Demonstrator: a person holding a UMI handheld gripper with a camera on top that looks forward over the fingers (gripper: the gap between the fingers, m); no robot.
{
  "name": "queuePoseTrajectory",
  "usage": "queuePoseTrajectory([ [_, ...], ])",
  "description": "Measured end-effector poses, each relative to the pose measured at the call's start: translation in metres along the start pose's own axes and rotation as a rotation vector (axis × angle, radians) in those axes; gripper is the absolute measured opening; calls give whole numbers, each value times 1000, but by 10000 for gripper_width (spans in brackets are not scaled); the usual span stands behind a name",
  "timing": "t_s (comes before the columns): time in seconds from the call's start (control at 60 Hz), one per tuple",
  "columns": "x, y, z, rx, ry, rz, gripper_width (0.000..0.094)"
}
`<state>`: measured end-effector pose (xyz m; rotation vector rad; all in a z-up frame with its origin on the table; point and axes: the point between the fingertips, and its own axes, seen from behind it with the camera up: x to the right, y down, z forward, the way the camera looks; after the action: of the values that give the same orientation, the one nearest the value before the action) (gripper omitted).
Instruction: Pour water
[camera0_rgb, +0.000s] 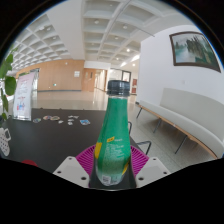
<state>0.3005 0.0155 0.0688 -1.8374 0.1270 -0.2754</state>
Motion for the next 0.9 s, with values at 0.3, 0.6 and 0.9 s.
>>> queuePoseTrajectory([
  [0.3,51,-41,-44,14,215,-121,408],
  [0.6,31,-233,-121,286,557,-766,410],
  [0.9,-205,-302,-151,655,538,-1670,411],
])
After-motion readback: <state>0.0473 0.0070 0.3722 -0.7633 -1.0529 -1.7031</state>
